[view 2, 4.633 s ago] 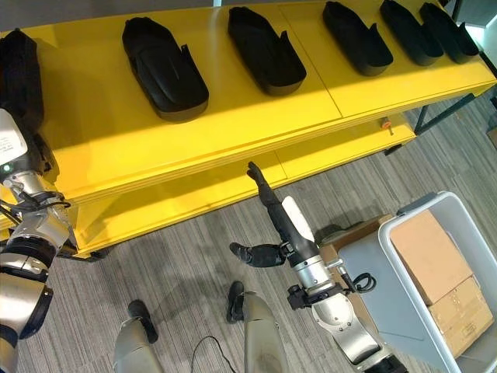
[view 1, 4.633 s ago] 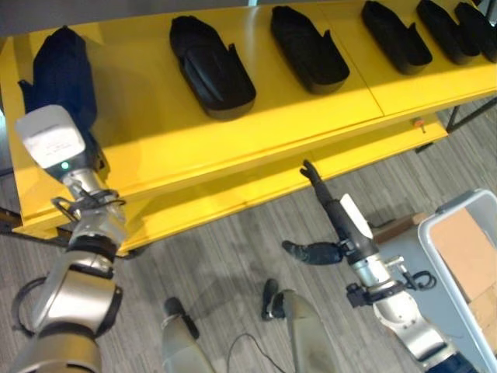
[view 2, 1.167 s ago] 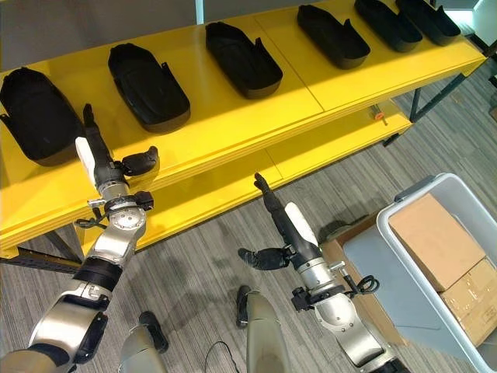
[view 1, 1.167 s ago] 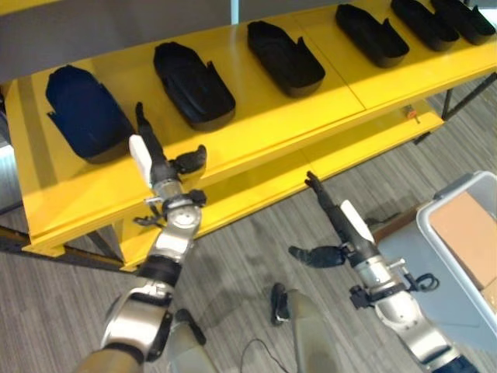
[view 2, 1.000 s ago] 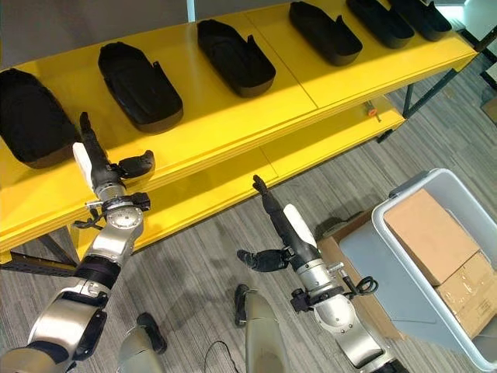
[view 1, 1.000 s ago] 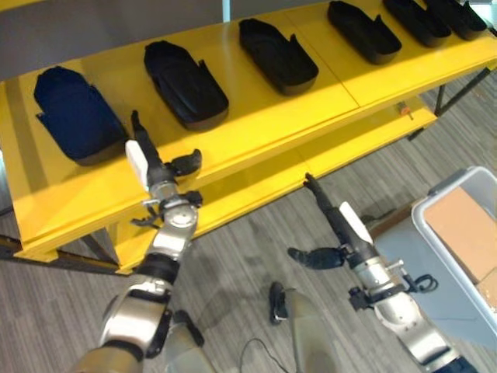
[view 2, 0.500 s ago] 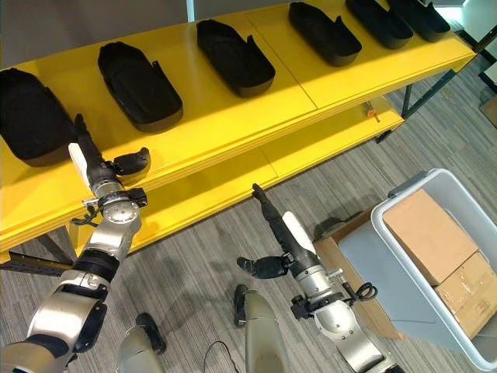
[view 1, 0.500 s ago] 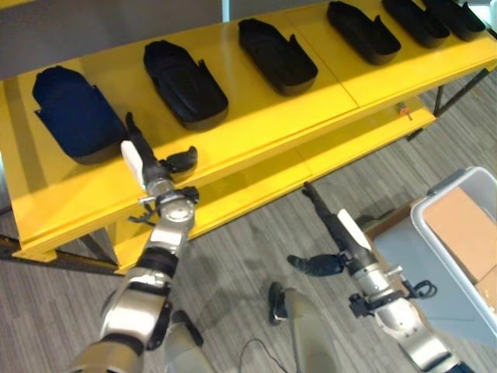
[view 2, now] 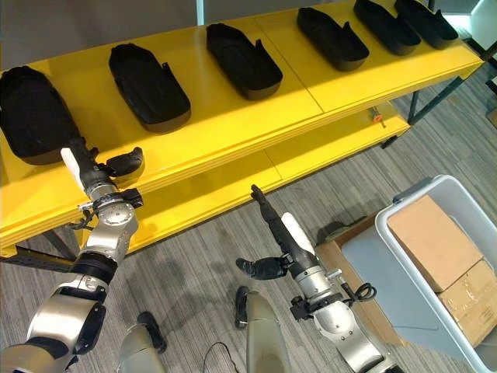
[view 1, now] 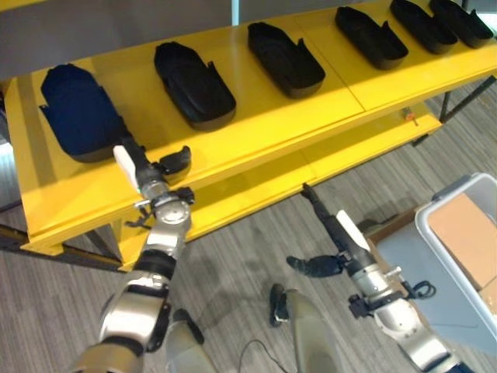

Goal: Move parts from the plastic box to the shelf.

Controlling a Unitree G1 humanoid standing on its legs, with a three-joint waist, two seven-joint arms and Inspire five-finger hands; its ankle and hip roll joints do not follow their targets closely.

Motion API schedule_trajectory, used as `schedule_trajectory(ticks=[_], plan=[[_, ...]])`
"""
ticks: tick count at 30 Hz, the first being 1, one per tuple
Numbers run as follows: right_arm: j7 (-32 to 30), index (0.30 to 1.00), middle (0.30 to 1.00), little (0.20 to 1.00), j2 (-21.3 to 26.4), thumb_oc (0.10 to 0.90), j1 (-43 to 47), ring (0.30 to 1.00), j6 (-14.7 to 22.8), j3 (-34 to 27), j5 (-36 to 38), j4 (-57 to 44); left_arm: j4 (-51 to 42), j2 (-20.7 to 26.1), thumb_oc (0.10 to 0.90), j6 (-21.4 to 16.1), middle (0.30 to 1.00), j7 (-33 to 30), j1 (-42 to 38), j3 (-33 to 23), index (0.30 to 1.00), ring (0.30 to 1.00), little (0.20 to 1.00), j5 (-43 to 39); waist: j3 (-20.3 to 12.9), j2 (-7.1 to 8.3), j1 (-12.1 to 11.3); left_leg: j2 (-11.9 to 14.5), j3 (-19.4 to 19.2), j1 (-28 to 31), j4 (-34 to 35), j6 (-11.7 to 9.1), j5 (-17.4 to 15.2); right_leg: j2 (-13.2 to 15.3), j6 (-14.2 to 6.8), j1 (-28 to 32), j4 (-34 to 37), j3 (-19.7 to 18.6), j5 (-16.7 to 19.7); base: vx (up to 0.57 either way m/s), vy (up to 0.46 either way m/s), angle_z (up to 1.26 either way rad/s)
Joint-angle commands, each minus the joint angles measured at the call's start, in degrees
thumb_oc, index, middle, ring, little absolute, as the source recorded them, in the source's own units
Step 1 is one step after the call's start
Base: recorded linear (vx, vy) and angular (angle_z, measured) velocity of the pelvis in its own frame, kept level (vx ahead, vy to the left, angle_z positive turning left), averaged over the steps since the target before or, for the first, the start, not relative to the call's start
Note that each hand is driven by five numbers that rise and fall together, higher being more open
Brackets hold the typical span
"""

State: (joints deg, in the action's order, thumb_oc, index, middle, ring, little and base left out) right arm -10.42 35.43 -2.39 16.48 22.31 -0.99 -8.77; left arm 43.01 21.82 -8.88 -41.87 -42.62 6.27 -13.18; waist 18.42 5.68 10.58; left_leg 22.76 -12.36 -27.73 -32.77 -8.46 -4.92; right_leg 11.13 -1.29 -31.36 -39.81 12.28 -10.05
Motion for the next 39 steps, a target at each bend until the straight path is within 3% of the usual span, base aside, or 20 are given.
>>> schedule_trajectory(ticks=[1,19,35,39], plan=[[-1.85,1.000,1.000,1.000,1.30,0.900,2.56,1.000,6.24,-1.53,2.39,-5.42,-0.42,1.88,0.900,-2.62,1.000,-1.96,0.82,-2.20,1.000,1.000,1.000,-0.47,-2.19,-0.63,-0.55,4.12,4.42,3.51,4.12,-2.93,4.57,3.48,-6.84,0.40,6.26,-4.75,9.25,0.00,0.000,0.00],[-2.26,1.000,1.000,1.000,1.57,0.900,2.79,1.000,6.13,-1.96,2.00,-5.48,-3.08,1.87,0.900,-2.58,1.000,-2.09,1.78,-1.20,1.000,1.000,1.000,2.03,-1.75,-0.45,-1.00,4.00,4.37,3.99,4.07,-2.83,4.55,3.55,-6.94,0.85,6.22,-5.08,9.30,0.00,0.000,0.00],[-1.15,1.000,1.000,1.000,-0.35,0.900,4.39,1.000,5.21,-3.95,1.98,-5.71,-35.37,1.83,0.900,-8.40,1.000,3.19,4.02,2.48,1.000,1.000,1.000,6.69,-1.84,-1.93,-2.00,3.77,4.75,4.20,4.44,-2.41,4.50,3.74,-6.85,1.51,6.14,-4.69,9.15,0.00,0.003,0.01],[-0.68,1.000,1.000,1.000,-0.25,0.900,4.06,1.000,5.15,-3.97,1.97,-5.74,-39.09,1.54,0.900,-9.18,1.000,4.22,5.35,2.78,1.000,1.000,1.000,6.53,-1.82,-2.17,-2.27,3.62,4.94,4.57,4.85,-2.30,4.63,3.78,-6.83,2.06,6.21,-4.62,9.05,0.00,0.000,0.00]])
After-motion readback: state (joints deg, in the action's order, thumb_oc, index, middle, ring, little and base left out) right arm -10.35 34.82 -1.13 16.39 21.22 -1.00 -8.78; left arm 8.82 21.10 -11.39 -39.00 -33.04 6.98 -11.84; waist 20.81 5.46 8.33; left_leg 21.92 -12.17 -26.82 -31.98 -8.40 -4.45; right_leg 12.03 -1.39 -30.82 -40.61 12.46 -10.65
